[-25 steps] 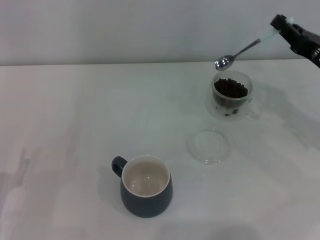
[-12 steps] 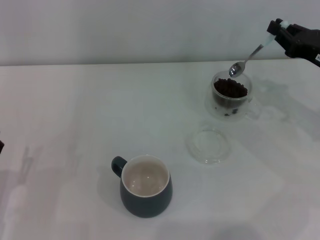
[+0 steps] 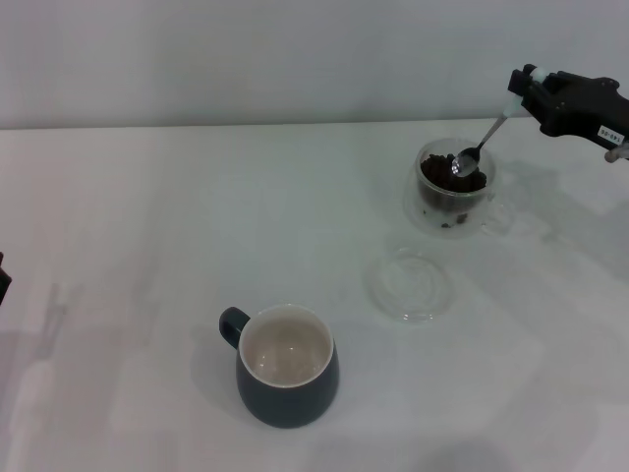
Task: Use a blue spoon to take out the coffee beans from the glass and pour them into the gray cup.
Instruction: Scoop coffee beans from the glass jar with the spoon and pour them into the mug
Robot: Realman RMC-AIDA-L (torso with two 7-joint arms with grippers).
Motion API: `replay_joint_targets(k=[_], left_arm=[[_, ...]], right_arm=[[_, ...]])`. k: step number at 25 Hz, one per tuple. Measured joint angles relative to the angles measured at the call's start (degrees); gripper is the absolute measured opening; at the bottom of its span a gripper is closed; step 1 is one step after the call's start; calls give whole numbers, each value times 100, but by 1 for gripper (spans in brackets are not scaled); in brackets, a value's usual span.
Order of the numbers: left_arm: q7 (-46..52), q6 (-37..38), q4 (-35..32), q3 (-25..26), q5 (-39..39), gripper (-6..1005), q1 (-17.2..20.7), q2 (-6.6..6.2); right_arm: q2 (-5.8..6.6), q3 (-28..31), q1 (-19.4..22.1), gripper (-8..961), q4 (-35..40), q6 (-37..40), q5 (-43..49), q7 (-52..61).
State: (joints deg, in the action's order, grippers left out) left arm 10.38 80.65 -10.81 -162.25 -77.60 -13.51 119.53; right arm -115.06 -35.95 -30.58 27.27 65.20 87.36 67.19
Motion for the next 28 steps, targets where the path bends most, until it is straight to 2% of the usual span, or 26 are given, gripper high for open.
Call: replay_joint_targets(k=[17, 28], left_arm=[[17, 1, -65, 0, -84, 799, -71, -8], [17, -1, -17, 3, -87, 800, -82, -9]], right_arm=[[-3, -192, 0, 144, -45, -240, -8, 94], [13, -343, 0, 143, -29, -551, 4, 1143]])
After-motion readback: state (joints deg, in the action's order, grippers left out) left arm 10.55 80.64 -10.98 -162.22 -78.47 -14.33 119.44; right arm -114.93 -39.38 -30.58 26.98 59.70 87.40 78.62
